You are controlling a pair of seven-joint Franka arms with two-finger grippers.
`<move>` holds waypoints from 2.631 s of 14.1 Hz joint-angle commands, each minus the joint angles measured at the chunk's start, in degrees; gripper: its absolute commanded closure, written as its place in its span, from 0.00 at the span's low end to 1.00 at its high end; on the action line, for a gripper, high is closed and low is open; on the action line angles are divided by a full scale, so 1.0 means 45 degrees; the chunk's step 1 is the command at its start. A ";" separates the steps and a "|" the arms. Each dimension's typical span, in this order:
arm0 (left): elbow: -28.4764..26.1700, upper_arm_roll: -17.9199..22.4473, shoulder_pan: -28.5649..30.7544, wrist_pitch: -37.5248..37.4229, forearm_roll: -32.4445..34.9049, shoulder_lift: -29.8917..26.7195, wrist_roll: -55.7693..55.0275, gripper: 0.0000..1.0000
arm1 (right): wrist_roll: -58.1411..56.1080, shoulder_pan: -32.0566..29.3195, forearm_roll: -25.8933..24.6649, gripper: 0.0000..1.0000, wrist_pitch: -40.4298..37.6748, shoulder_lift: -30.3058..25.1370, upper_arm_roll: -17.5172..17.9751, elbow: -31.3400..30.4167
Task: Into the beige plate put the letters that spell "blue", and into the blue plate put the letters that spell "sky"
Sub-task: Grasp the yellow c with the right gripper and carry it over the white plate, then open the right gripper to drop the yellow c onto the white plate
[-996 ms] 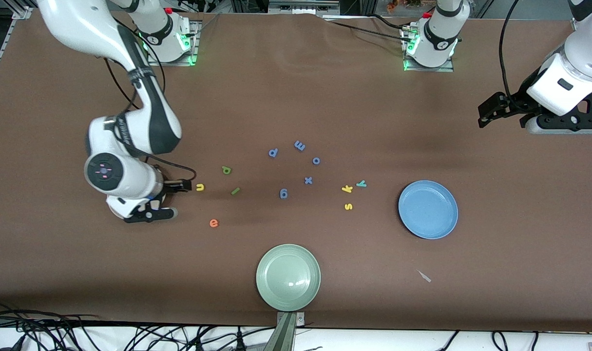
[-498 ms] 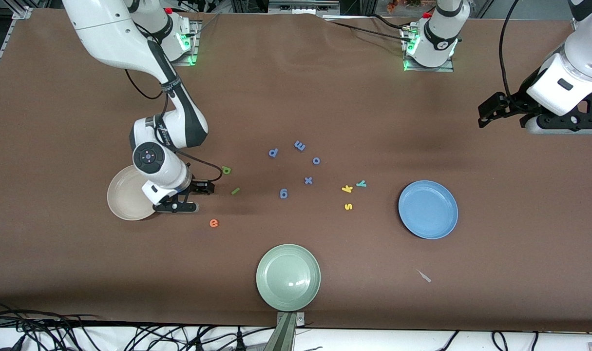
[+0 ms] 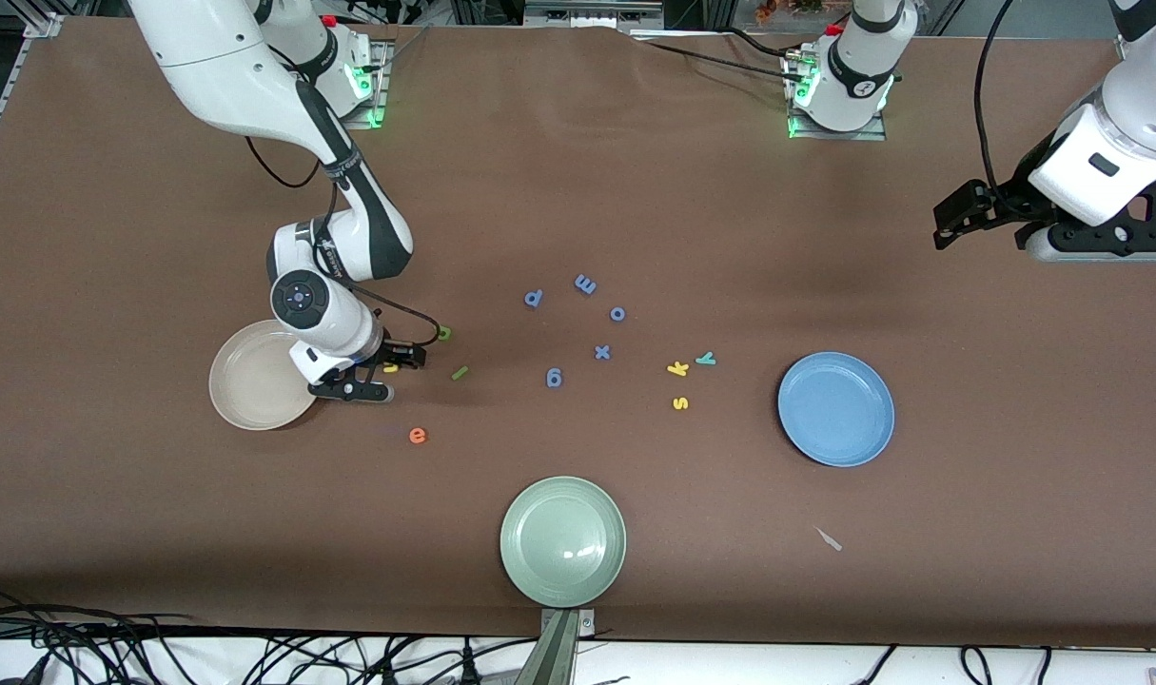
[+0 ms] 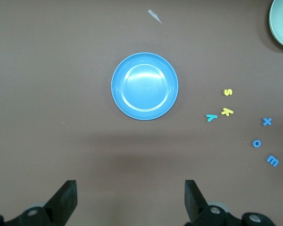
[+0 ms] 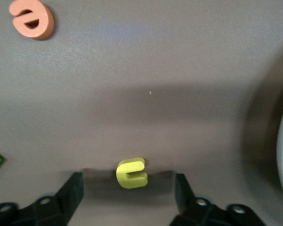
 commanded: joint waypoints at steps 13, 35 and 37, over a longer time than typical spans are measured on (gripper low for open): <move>0.0021 -0.0072 -0.0041 -0.0096 0.0515 -0.0037 -0.0011 0.00 | -0.0179 -0.0064 0.1085 0.65 0.0583 -0.0067 0.0083 -0.0326; 0.0369 -0.0461 -0.0255 0.0061 0.1061 0.0351 0.0086 0.00 | -0.6559 -0.0298 0.0870 0.74 -0.2679 -0.0614 -0.3117 0.0846; 0.0509 -0.1124 -0.0294 -0.0114 0.1062 0.1034 0.0048 0.00 | -0.7014 -0.0630 0.0928 0.11 -0.2679 -0.0496 -0.3140 0.0846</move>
